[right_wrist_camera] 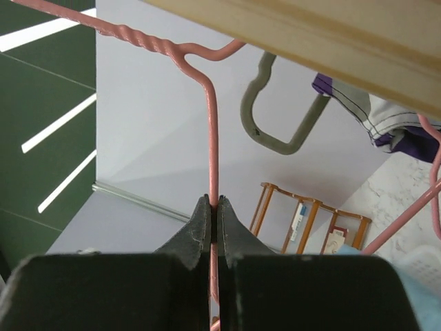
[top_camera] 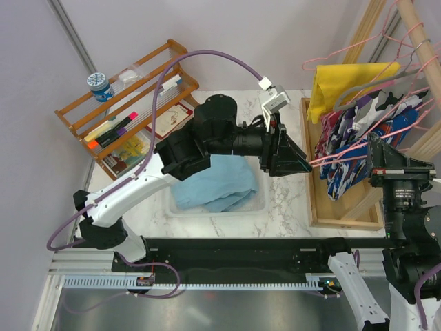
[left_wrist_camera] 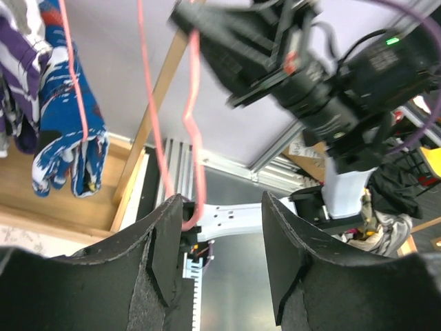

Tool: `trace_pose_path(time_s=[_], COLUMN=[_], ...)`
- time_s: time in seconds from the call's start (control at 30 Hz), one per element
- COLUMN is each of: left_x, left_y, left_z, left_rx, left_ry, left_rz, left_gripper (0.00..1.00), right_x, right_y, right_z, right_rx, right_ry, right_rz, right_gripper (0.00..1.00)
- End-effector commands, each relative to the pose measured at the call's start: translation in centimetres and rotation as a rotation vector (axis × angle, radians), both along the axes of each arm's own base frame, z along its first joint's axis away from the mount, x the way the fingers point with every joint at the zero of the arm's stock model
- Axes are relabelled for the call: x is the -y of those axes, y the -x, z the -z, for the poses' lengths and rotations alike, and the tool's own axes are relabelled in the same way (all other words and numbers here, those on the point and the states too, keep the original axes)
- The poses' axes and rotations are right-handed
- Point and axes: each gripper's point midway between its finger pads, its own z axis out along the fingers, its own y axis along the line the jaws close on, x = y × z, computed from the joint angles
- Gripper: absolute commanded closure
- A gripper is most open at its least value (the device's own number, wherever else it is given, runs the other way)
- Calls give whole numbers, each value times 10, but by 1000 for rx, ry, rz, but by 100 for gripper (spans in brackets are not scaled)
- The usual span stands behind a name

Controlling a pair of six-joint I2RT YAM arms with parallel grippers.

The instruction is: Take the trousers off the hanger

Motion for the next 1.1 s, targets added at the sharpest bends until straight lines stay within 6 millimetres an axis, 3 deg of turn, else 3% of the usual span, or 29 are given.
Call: trace_pose_path(time_s=[0.0,0.27,0.5,0.9,1.07], left_x=[7,20,16,5,-2], left_y=[-10,-16,-18,-16,-15], left_z=[11,15,9,10,15], left_rx=[82,85,89,87,85], left_ry=[-17,-30,-21,-28,-39], left_rz=[-38,-42,-64,-84,-94], left_gripper=[43,43,43,43,43], right_x=[12,18,23,14,16], right_y=[13,11,8,-13,-8], right_z=[-39,-38,-27,15,29], right_rx=[112,98,60,-113,-124], right_ry=[-63,-123,-183,-161,-149], right_rz=[49,72,92,64,76], right_gripper=[100,100,100,100,100])
